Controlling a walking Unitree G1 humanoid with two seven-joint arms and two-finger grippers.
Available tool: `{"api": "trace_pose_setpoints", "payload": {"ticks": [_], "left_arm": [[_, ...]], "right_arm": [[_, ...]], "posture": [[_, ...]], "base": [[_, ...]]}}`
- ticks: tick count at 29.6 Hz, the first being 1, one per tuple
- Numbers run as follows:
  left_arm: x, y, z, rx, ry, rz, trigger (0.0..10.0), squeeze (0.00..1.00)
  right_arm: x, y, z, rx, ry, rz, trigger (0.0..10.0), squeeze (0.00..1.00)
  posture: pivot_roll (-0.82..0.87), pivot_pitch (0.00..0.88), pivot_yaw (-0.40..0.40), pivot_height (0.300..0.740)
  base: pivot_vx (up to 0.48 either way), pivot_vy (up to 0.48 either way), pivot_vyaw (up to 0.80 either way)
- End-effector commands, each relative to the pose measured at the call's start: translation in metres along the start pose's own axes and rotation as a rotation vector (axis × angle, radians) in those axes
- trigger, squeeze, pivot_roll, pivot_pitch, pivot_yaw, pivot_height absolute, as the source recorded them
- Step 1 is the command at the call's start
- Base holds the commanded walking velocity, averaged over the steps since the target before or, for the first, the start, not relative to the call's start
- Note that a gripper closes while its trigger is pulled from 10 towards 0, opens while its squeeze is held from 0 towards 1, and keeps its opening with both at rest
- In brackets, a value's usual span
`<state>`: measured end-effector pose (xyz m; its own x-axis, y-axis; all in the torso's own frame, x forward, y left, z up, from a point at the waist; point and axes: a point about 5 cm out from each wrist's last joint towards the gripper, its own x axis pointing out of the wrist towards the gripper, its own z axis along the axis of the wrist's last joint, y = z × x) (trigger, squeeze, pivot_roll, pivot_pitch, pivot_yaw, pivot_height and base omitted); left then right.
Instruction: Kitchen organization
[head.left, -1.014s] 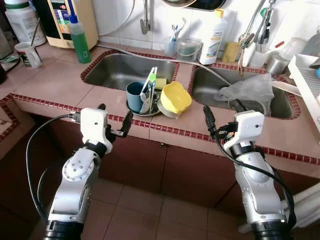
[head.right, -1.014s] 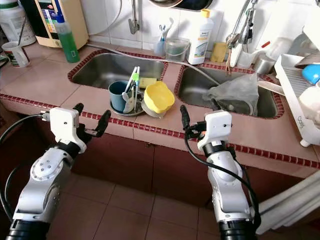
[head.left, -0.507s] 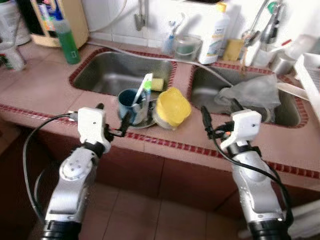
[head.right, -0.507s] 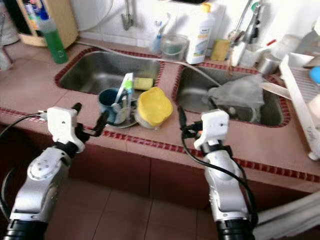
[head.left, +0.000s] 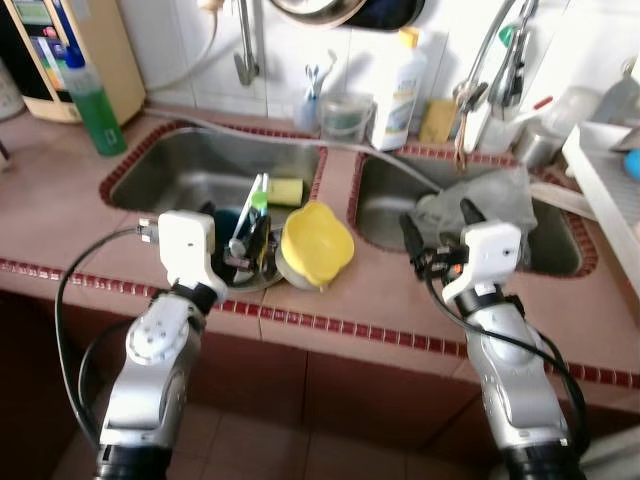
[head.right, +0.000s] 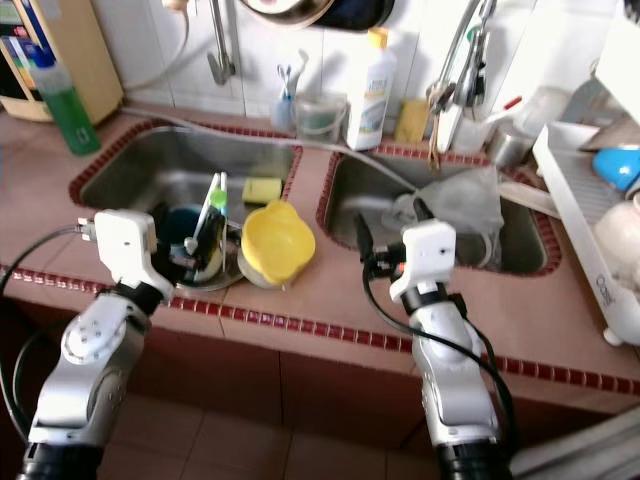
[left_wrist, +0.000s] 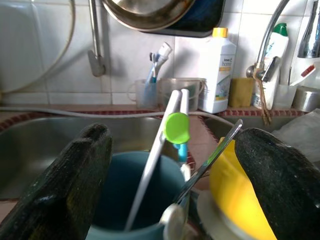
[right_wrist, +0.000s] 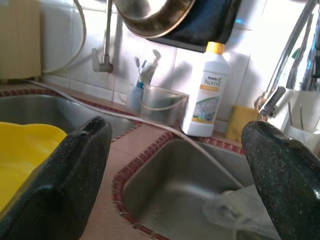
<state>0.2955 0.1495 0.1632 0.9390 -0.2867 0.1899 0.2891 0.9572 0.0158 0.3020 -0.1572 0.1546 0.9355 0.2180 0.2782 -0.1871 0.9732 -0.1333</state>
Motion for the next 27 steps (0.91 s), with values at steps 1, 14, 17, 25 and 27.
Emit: {"api": "trace_pose_setpoints", "payload": {"ticks": [1, 14, 17, 25, 27], "left_arm": [[-0.002, -0.001, 0.001, 0.027, 0.002, -0.018, 10.0, 0.0], [0.002, -0.023, -0.003, 0.131, 0.025, -0.159, 10.0, 0.0], [0.007, -0.024, -0.002, 0.127, 0.02, -0.163, 10.0, 0.0], [0.013, -0.024, 0.0, 0.125, 0.012, -0.162, 10.0, 0.0], [0.013, -0.024, 0.0, 0.124, 0.01, -0.163, 10.0, 0.0]], "right_arm": [[0.0, -0.003, 0.004, -0.011, -0.01, 0.003, 10.0, 0.0], [-0.006, 0.006, 0.0, 0.019, 0.024, 0.086, 10.0, 0.0], [-0.014, 0.019, -0.002, 0.057, 0.057, 0.214, 10.0, 0.0], [-0.029, 0.036, 0.005, 0.095, 0.063, 0.398, 10.0, 0.0], [-0.03, 0.037, 0.006, 0.098, 0.072, 0.417, 10.0, 0.0]], "posture": [[-0.02, 0.039, -0.017, 0.74], [-0.03, 0.048, -0.005, 0.74], [-0.04, 0.054, 0.002, 0.74], [-0.06, 0.06, 0.01, 0.74], [-0.06, 0.061, 0.01, 0.74]], "base": [[0.0, 0.0, 0.0], [0.0, 0.0, 0.0], [0.0, 0.0, 0.0], [0.0, 0.0, 0.0], [0.0, 0.0, 0.0]]}}
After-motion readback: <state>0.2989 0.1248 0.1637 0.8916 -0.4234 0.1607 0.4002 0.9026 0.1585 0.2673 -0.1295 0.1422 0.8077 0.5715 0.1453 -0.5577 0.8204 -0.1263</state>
